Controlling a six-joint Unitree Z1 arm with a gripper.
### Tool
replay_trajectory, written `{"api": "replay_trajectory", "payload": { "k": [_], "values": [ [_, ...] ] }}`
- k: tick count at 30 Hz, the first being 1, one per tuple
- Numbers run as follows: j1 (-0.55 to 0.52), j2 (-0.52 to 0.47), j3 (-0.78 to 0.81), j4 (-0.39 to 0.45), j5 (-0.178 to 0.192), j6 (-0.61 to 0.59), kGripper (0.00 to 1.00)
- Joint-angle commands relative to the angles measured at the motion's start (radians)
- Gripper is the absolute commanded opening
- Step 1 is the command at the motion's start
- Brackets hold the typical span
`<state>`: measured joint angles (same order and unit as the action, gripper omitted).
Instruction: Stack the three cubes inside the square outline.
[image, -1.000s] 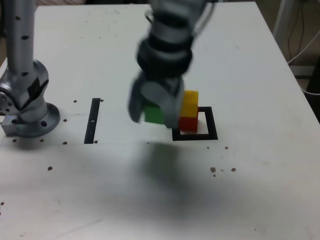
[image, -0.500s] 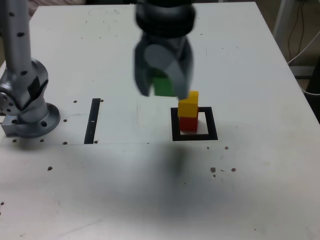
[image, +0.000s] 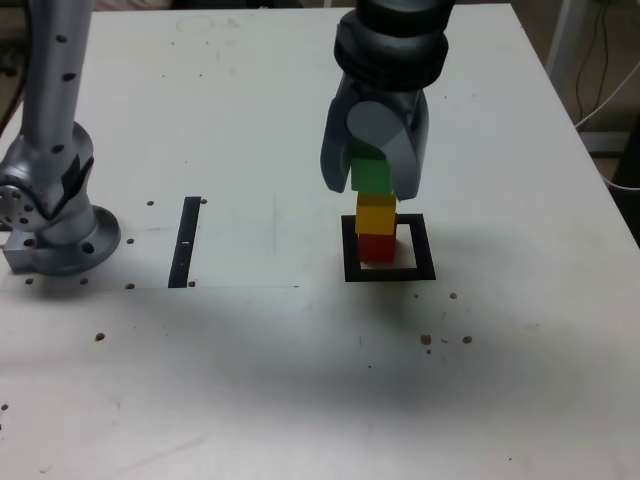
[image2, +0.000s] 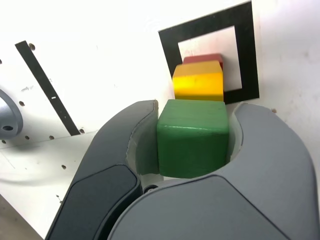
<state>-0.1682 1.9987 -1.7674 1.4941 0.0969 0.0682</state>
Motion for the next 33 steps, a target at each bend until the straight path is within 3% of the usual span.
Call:
{"api": "replay_trajectory", "payload": {
  "k": [1,10,26,33],
  "values": [
    [0.001,0.011,0.002,-0.007,0.004,0.002,0.27],
    [0.019,0.03,0.017,-0.025,0.017,0.009,0.27],
    [0.036,0.035,0.024,-0.028,0.008,0.038,0.27],
    [0.036,0.033,0.028,-0.029,0.01,0.038,0.35]
  ]
}}
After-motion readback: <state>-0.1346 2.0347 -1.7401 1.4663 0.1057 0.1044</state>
